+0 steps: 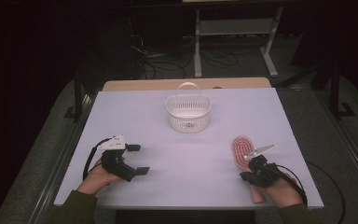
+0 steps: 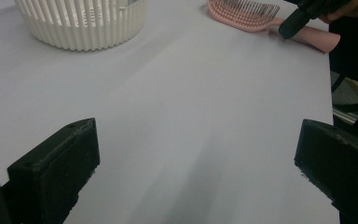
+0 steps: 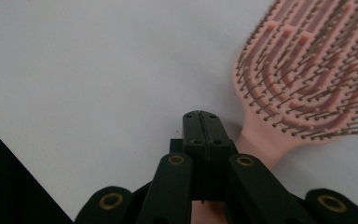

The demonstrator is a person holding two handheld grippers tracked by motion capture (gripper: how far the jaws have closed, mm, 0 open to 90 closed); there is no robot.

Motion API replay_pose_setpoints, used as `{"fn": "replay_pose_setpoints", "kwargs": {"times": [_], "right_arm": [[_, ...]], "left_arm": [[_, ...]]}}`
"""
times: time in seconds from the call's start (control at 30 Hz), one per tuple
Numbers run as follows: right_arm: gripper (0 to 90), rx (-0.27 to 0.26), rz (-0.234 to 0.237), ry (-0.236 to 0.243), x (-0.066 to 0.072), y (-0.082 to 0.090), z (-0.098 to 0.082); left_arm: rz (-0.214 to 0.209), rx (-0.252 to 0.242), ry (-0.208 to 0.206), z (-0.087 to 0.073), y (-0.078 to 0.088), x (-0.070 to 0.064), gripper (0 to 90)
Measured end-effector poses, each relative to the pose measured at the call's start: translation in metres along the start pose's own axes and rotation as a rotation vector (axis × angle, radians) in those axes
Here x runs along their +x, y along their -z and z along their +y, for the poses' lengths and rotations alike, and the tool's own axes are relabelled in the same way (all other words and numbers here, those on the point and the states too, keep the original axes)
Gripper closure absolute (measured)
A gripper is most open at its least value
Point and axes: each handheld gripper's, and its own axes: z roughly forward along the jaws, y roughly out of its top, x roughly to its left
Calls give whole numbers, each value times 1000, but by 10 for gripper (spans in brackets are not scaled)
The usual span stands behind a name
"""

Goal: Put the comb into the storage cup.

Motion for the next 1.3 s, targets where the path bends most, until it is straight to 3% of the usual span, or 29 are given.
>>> {"fn": "replay_pose_setpoints", "kwargs": {"times": [0.3, 0.83, 1.3], "right_arm": [[892, -1, -19, -27, -9, 7, -10], [892, 3, -92, -57, -31, 15, -20], [892, -14, -71, -61, -39, 18, -23]], "left_arm": [[-2, 0, 1, 0, -1, -1, 0], [-7, 7, -4, 1, -3, -2, 0], [-5, 5, -6, 1, -2, -2, 0]]}}
